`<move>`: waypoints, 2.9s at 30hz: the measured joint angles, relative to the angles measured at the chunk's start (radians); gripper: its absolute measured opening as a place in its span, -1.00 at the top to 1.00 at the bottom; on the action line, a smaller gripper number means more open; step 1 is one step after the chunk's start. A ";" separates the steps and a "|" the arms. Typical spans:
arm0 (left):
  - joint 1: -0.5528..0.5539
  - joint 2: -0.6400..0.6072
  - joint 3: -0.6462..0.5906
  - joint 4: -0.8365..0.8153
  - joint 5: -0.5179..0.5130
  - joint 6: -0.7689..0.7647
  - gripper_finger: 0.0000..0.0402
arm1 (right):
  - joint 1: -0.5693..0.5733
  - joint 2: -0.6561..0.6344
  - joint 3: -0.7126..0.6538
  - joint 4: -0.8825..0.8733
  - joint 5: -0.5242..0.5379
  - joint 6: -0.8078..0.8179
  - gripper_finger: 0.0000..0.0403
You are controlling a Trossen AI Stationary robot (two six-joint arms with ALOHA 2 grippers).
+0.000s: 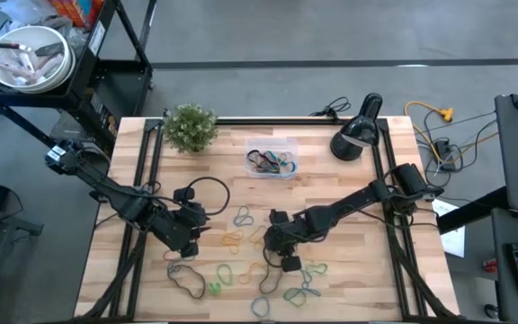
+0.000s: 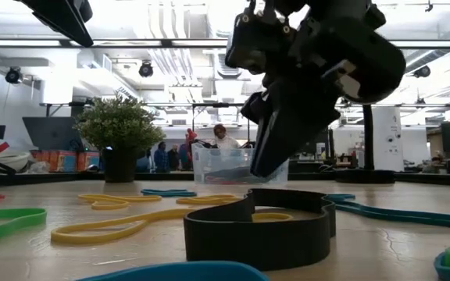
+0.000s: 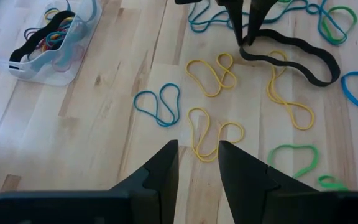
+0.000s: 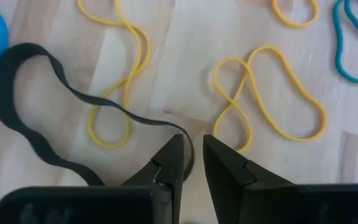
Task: Pick and place rubber bands into bin
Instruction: Put the black rubberband into the transparent bin
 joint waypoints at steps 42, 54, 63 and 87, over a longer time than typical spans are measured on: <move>0.001 0.000 -0.006 0.019 -0.003 0.002 0.51 | -0.005 -0.044 -0.006 -0.025 0.015 0.043 0.96; 0.001 0.000 -0.016 0.019 -0.003 0.004 0.51 | -0.005 -0.130 0.223 -0.267 0.204 -0.056 0.96; 0.001 0.000 -0.016 0.028 -0.003 0.004 0.51 | -0.028 -0.136 0.449 -0.421 0.387 -0.191 0.96; 0.001 0.000 -0.016 0.098 -0.009 0.004 0.51 | -0.382 -0.137 0.623 -0.549 0.493 -0.457 0.96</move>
